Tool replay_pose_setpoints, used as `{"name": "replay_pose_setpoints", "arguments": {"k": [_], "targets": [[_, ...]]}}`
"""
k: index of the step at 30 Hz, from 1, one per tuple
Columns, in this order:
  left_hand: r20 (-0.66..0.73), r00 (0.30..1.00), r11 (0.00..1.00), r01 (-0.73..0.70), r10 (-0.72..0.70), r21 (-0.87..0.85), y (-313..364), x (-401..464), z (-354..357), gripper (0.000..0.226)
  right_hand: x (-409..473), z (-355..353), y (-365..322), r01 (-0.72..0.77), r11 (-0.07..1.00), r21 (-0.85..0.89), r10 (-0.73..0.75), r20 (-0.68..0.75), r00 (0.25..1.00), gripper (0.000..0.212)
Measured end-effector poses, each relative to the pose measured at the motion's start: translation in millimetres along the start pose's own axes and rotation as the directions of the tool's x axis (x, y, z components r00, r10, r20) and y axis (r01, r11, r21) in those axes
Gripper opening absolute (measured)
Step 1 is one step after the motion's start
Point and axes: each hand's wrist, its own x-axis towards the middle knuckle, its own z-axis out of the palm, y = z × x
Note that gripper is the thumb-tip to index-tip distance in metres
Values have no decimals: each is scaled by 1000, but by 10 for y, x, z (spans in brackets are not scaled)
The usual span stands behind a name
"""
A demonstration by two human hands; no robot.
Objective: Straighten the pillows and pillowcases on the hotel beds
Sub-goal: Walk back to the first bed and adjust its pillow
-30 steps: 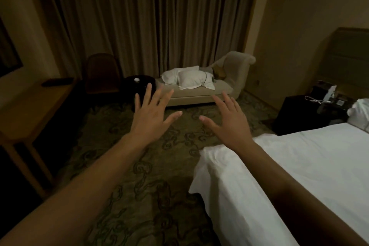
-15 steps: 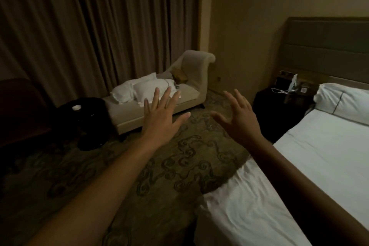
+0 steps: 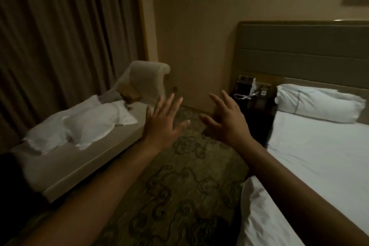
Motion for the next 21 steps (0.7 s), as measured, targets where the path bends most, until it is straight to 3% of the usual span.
{"name": "replay_pose_setpoints", "arguments": {"k": [1, 3, 4, 6, 7, 9, 10, 12, 13, 15, 16, 21], "targets": [[20, 998, 994, -53, 55, -97, -118, 707, 335, 75, 496, 153, 297, -83, 996, -43, 81, -50, 995, 86], [-18, 995, 990, -96, 94, -106, -106, 1025, 407, 75, 732, 160, 424, -95, 994, -49, 93, -50, 994, 82], [-3, 988, 966, -151, 153, -211, -225, 1695, 820, 75, 1155, 384, 779, -189, 976, -105, 178, -109, 978, 80], [-35, 976, 959, -216, 214, -183, -282, 1940, 960, 75, 1321, 432, 892, -225, 969, -103, 213, -111, 971, 77], [6, 963, 922, -255, 268, -293, -336, 2506, 1375, 74, 1600, 616, 1209, -326, 936, -135, 304, -157, 940, 77], [19, 961, 922, -259, 276, -288, -397, 2693, 1541, 74, 1660, 673, 1243, -331, 935, -128, 313, -142, 939, 76], [68, 943, 864, -267, 325, -427, -163, 3364, 1873, 74, 1993, 591, 1611, -428, 889, -166, 392, -209, 896, 76], [46, 926, 843, -320, 375, -432, -37, 3545, 1969, 72, 2125, 493, 1687, -444, 881, -163, 404, -230, 885, 77], [53, 876, 763, -388, 480, -517, 374, 4128, 2226, 71, 2368, 295, 2081, -544, 821, -174, 469, -339, 816, 77], [10, 853, 734, -443, 522, -515, 558, 4268, 2289, 71, 2441, 174, 2228, -582, 797, -160, 494, -380, 782, 77], [7, 820, 676, -467, 573, -570, 873, 4760, 2629, 71, 2679, 110, 2680, -636, 754, -162, 520, -444, 730, 76], [-22, 775, 653, -546, 631, -525, 1359, 5663, 3288, 72, 3218, 31, 3561, -674, 727, -129, 549, -480, 684, 74]]}}
